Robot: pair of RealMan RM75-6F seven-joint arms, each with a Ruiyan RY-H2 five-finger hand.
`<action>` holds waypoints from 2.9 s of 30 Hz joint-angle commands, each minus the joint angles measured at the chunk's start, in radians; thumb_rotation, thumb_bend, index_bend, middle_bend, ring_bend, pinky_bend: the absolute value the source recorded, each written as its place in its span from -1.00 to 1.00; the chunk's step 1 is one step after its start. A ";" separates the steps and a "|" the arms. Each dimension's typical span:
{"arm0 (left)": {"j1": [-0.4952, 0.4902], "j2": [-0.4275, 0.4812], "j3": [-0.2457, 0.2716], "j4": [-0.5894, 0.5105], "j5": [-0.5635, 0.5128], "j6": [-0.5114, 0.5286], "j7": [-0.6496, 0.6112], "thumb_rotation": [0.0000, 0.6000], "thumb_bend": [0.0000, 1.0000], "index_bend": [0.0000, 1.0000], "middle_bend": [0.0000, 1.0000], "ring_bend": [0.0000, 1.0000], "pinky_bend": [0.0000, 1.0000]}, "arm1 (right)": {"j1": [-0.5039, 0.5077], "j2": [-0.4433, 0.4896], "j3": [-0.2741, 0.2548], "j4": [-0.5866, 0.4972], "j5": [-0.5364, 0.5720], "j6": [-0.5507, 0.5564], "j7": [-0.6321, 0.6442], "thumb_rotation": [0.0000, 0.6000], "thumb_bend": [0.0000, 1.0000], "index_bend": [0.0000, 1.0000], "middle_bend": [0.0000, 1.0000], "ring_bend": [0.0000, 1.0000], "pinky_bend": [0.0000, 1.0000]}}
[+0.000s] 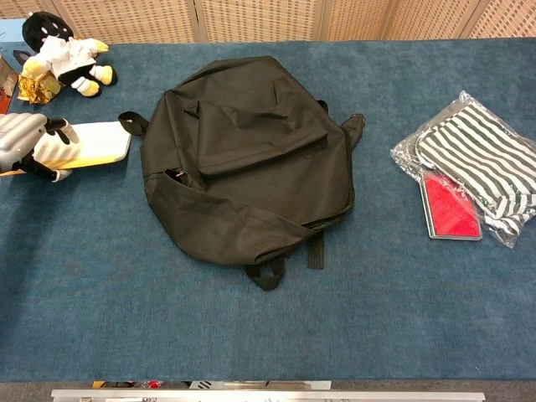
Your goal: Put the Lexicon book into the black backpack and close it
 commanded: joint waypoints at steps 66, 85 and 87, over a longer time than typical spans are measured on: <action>0.105 0.032 0.074 0.140 0.550 0.678 -0.300 1.00 -0.28 0.25 0.21 -0.03 0.04 | 0.220 0.015 0.009 -0.283 -0.084 -0.312 -0.099 1.00 -0.79 -0.51 -0.30 -0.59 -0.36; 0.139 0.088 0.110 0.073 0.663 0.765 -0.246 1.00 -0.28 0.27 0.22 -0.03 0.04 | 0.393 -0.248 0.025 -0.177 0.036 -0.509 -0.334 1.00 -0.80 -0.51 -0.30 -0.59 -0.36; 0.141 0.090 0.111 0.072 0.670 0.769 -0.244 1.00 -0.28 0.27 0.22 -0.03 0.04 | 0.406 -0.277 0.021 -0.148 0.040 -0.518 -0.356 1.00 -0.80 -0.51 -0.30 -0.59 -0.36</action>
